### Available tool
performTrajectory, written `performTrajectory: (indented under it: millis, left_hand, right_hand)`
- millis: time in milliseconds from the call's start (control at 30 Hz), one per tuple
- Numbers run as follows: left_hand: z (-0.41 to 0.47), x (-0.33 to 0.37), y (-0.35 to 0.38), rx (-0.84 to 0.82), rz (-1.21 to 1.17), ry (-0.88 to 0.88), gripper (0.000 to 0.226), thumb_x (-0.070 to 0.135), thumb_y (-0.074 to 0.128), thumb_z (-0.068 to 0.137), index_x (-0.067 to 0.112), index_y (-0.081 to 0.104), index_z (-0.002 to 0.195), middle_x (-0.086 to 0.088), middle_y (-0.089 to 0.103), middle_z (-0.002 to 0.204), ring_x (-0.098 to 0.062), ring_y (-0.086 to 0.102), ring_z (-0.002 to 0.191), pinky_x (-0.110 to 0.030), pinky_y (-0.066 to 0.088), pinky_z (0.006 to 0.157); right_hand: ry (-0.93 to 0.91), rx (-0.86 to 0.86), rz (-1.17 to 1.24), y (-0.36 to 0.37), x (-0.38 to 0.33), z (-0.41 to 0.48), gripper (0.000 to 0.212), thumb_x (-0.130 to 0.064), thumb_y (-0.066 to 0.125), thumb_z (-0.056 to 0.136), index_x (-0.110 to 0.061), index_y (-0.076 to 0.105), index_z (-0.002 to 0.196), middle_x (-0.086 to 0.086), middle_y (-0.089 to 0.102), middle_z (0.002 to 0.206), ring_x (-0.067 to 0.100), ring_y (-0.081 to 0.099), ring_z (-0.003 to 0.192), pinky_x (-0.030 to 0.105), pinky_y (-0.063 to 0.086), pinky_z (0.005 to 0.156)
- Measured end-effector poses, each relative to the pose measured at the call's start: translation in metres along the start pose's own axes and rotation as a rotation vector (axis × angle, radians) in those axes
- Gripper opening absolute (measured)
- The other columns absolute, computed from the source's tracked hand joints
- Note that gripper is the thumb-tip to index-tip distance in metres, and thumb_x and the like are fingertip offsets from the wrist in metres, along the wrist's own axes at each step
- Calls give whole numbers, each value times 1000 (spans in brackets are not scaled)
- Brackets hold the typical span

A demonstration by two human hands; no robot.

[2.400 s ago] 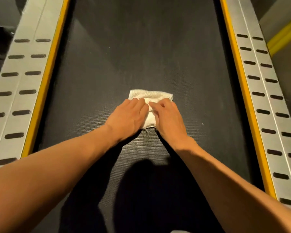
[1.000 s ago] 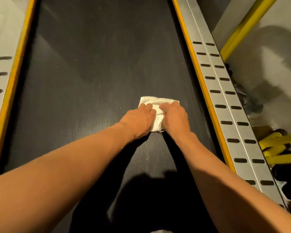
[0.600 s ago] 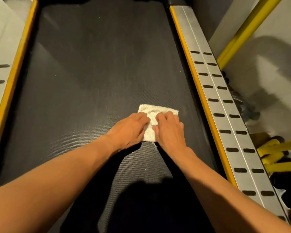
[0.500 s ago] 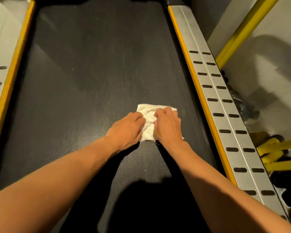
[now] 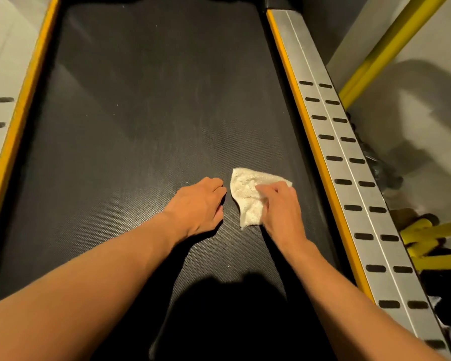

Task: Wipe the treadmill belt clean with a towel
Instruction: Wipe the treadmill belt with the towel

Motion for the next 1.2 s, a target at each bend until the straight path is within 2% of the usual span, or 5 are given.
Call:
performTrajectory:
  millis: [167,367,567,1033,1200]
  left_hand:
    - [3,1,-1,-7,43,22,45,42,38,90,14,53,122,2,48,125,-16,48,110,-37,53,84]
    - [4,4,-3,-27,78,40,40,40,39,91,13,54,117,2,46,117,-16,46,103,-35,51,79]
    - [4,6,-3,-47,110,37,43,41,44,90,10,52,119,0,43,117,-17,44,106,-38,54,78]
    - [4,12,-3,-57,129,58,40,40,45,91,8,52,113,-3,42,114,-20,46,104,-38,53,80]
    - [5,12,-7,-80,137,45,41,39,45,92,6,52,116,-4,41,116,-21,44,106,-40,53,81]
  right_hand:
    - [118,36,-38,-14,25,36,21,-39,60,81,-19,56,77,4,52,97,19,54,82,52,49,88]
    - [71,-17,-41,-2,13,11,18,-13,51,91,-15,64,103,10,52,110,12,50,95,15,39,80]
    - [252,-30,-36,-23,40,59,38,-3,49,89,-15,65,122,22,55,117,39,53,106,37,45,88]
    - [365,72,10,-27,46,8,32,-7,50,93,-2,63,122,20,55,118,33,55,107,16,37,82]
    - [305,23,-47,-32,49,-8,39,-1,49,92,-10,61,128,19,57,121,34,55,109,36,45,95]
Point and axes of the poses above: each hand's wrist, its own z-axis towards the middle knuckle, its own y-axis out of the palm, x = y × z, the point moved 4 cm from there along z, towards the middle knuckle
